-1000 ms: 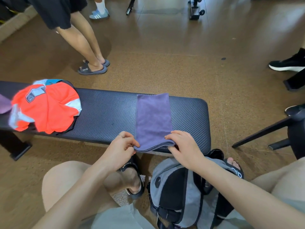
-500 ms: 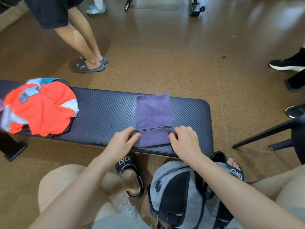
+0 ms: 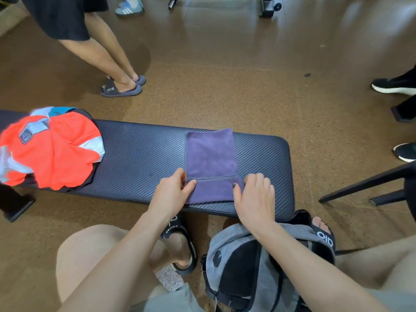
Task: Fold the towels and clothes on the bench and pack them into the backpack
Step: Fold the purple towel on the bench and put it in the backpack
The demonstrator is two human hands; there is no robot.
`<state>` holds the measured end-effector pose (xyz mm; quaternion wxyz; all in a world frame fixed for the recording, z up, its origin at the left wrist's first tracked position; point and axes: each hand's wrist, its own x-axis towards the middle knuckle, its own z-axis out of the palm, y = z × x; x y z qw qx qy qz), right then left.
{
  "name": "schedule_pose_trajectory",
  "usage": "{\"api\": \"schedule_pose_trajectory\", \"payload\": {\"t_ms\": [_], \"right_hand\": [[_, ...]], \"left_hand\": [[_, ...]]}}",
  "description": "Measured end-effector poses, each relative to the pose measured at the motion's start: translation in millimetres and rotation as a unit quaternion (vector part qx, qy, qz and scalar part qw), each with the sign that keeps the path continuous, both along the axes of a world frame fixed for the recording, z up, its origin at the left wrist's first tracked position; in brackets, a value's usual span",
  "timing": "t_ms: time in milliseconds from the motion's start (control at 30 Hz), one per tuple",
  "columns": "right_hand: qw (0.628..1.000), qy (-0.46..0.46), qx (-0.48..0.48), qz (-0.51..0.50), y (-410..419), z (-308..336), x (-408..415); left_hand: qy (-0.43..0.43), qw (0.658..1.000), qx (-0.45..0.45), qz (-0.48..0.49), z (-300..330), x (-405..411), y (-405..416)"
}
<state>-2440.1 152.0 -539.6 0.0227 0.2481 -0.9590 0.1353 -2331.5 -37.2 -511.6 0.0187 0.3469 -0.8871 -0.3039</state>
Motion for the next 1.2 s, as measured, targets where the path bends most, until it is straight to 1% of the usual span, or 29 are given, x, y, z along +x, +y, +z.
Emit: {"api": "schedule_pose_trajectory", "payload": {"t_ms": [67,100,167,233,300,367,433,500,600,633,700,767,833,867,900,967,1000,1033,1100,1200], "right_hand": [[0.999,0.016,-0.043,0.019,1.6,-1.1,-2.1],[0.997,0.032,-0.057,0.047,2.4,-1.9,-4.1],[0.985,0.085,-0.05,0.139,3.0,-1.2,-9.9],[0.968,0.132,-0.027,0.213,2.8,-0.3,-16.9],[0.958,0.147,-0.012,0.244,4.3,1.2,-21.9],[0.951,0.137,0.01,0.275,7.9,2.5,-23.5],[0.945,0.112,0.027,0.307,13.1,6.8,-24.5],[0.938,0.091,0.056,0.331,18.8,12.1,-25.1],[0.923,0.089,0.109,0.358,21.0,17.6,-28.8],[0.92,0.094,0.11,0.363,20.2,17.5,-30.6],[0.913,0.119,0.109,0.374,18.1,17.6,-34.6],[0.903,0.147,0.096,0.392,16.9,17.5,-39.6],[0.899,0.163,0.064,0.402,15.4,20.1,-44.6],[0.902,0.16,0.041,0.4,13.6,23.3,-46.7],[0.908,0.149,0.014,0.391,11.5,26.3,-49.3],[0.93,0.094,-0.046,0.353,7.3,31.8,-54.7],[0.943,0.046,-0.073,0.32,5.7,34.5,-57.0],[0.954,-0.005,-0.094,0.283,4.0,36.6,-59.2],[0.962,-0.096,-0.126,0.224,1.3,36.7,-62.3],[0.959,-0.158,-0.137,0.193,-4.4,34.4,-64.5]], "left_hand": [[-0.008,1.0,-0.024,-0.005,0.8,-1.2,2.4],[-0.016,0.999,-0.038,-0.008,0.9,-1.1,3.5],[-0.028,0.996,-0.078,-0.025,-0.5,0.0,3.8],[-0.012,0.985,-0.16,-0.063,-3.0,0.4,2.2],[0.009,0.954,-0.266,-0.134,-4.2,-3.1,-1.3],[0.028,0.909,-0.35,-0.226,-4.6,-9.1,-4.5],[0.037,0.872,-0.381,-0.305,-4.9,-11.8,-8.6],[0.027,0.86,-0.379,-0.341,-5.3,-11.2,-12.2],[0.013,0.869,-0.344,-0.355,-1.5,-8.7,-15.5],[0.008,0.875,-0.321,-0.362,0.8,-7.3,-17.8],[-0.029,0.883,-0.279,-0.377,8.4,-3.3,-23.8],[-0.067,0.877,-0.263,-0.397,12.4,0.9,-28.8],[-0.068,0.878,-0.243,-0.407,13.3,4.4,-29.0],[-0.051,0.889,-0.216,-0.4,14.1,5.3,-28.3],[-0.023,0.908,-0.176,-0.38,15.1,5.7,-27.1],[0.039,0.946,-0.077,-0.314,18.2,5.7,-24.2],[0.061,0.957,-0.036,-0.282,20.9,5.4,-22.9],[0.073,0.965,-0.005,-0.252,22.1,4.9,-22.4],[0.074,0.977,0.047,-0.195,22.9,4.1,-22.2],[0.066,0.984,0.097,-0.133,17.6,2.1,-21.9]]}}
